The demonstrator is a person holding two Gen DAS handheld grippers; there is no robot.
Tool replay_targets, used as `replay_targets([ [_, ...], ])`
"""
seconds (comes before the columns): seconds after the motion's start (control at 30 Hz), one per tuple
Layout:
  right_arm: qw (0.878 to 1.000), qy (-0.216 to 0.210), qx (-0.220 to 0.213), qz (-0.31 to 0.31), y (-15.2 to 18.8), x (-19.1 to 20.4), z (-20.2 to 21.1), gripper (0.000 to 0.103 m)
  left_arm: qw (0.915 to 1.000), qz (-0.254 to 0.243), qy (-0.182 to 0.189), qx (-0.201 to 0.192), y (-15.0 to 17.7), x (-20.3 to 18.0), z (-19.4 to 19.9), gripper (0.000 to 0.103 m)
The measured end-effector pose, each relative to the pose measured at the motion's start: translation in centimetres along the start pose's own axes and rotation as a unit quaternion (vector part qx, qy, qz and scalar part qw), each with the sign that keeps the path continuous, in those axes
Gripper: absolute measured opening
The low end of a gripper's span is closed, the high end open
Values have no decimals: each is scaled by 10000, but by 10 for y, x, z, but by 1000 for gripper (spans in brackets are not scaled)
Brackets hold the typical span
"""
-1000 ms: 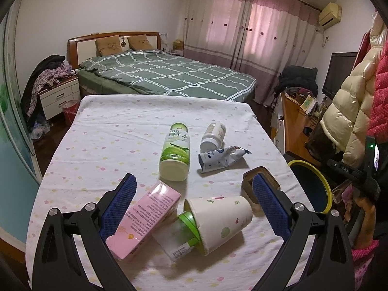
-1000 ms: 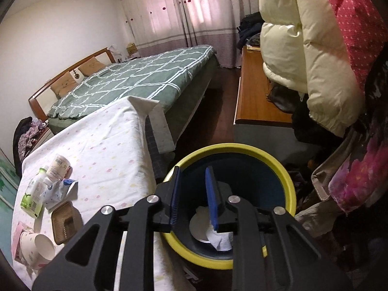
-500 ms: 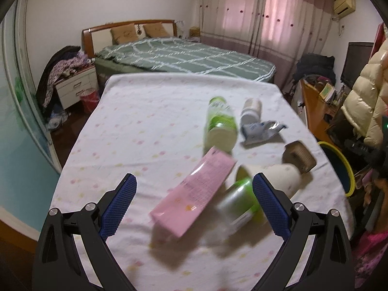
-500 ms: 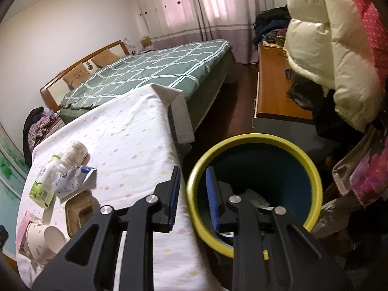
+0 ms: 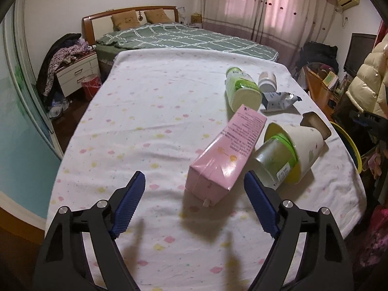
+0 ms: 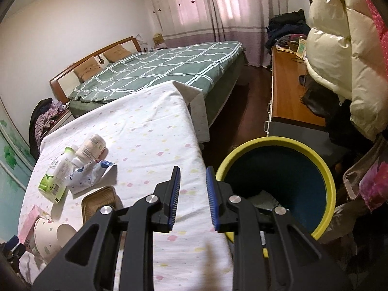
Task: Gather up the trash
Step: 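Grasp the pink tube box with the left gripper, then carry the pink tube box to the bin and open the left gripper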
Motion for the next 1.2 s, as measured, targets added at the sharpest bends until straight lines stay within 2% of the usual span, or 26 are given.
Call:
replay_targets([
  [0.13, 10000, -42, 5, 38, 1, 5, 1, 21, 9998, -127, 115, 39, 0, -5, -10, 79],
  [0.33, 10000, -75, 11, 38, 2, 5, 1, 21, 9992, -244, 312, 111, -10, -8, -34, 67],
  [0.43, 10000, -93, 18, 27, 2, 4, 1, 21, 9984, -188, 493, 206, -12, -7, -46, 58],
  [0.5, 9999, -111, 26, 25, 3, 4, 1, 21, 9982, -185, 533, 217, -13, -7, -49, 47],
  [0.57, 9999, -131, 36, 25, 3, 5, 0, 21, 9982, -173, 538, 183, -14, -8, -49, 42],
  [0.8, 9997, -220, 59, 44, 6, 7, -1, 21, 9997, -15, 215, -78, -24, -1, -39, 38],
  [0.93, 9997, -241, 52, 13, 9, 5, 2, 21, 9995, -83, 103, -283, -34, -5, -26, 38],
  [1.1, 9997, -235, 63, -78, 12, -5, 4, 21, 9984, -209, 105, -521, -49, -20, -7, 38],
  [1.2, 9996, -208, 72, -151, 15, -15, 4, 21, 9971, -282, 261, -658, -60, -35, 5, 38],
])
Point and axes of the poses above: each gripper's, at about its wrist camera, not at the fingertips, and z roughly against the way its jaws point, x to its left, y to its underside, the point moved 5 cm from there along -z, roughly the way its jaws point, and after that the axes turned 10 degrees about y, right-handed, at the moved point
